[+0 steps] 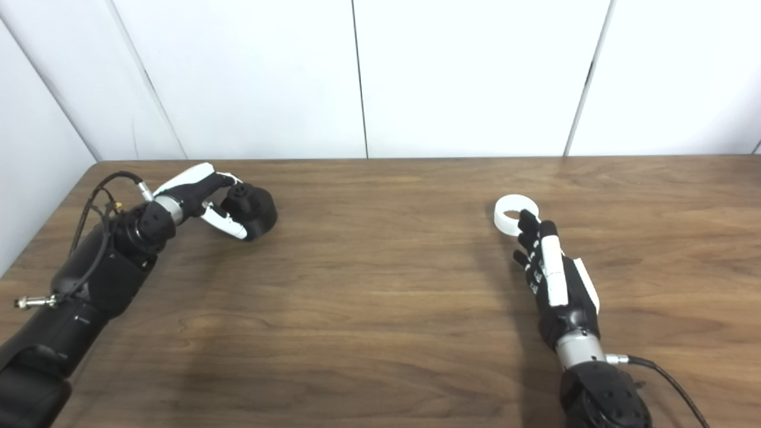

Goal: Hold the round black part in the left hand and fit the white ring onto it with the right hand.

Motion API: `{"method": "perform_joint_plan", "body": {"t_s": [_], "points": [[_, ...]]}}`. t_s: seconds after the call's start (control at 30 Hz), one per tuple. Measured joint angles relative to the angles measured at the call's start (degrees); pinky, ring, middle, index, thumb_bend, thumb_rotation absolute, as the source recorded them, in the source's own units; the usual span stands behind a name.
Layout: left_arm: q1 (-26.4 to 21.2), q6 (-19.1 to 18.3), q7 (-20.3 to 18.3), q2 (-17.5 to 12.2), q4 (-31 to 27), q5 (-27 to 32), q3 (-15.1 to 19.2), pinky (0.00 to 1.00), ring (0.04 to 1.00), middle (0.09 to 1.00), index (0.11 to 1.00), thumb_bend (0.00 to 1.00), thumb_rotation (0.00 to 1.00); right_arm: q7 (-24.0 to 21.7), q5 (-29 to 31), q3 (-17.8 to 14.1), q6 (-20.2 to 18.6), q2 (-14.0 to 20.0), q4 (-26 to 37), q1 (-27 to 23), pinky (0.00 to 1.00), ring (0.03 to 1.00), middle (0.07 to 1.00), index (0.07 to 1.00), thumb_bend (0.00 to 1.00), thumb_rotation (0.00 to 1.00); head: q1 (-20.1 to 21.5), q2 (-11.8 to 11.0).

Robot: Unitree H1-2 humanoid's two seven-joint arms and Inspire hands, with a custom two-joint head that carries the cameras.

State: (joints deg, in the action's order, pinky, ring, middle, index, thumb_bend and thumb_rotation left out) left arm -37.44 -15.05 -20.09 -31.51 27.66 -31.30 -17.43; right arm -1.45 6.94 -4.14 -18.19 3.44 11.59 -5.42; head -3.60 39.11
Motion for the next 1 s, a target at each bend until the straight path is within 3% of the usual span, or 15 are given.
{"method": "perform_joint_plan", "body": {"t_s": [0.57, 1.0], "points": [[1.1, -0.4, -0.3, 0.0, -2.6, -0.3, 0.0, 0.99, 1.000, 0.958, 0.722, 0.80, 0.17, -0.3, 1.0, 0.1, 0.0, 0.5, 0.1, 0.0, 0.95, 0.973, 0.948, 0.930, 0.62, 1.00, -0.2, 0.1], [3.8, -2.9, -3.7, -0.4, -11.0, -0.4, -0.5, 0.94, 1.000, 0.973, 0.706, 0.81, 0.20, -0.3, 0.8, 0.5, 0.0, 0.5, 0.4, -0.1, 0.94, 0.978, 0.949, 0.931, 0.62, 1.00, -0.5, 0.8]]}}
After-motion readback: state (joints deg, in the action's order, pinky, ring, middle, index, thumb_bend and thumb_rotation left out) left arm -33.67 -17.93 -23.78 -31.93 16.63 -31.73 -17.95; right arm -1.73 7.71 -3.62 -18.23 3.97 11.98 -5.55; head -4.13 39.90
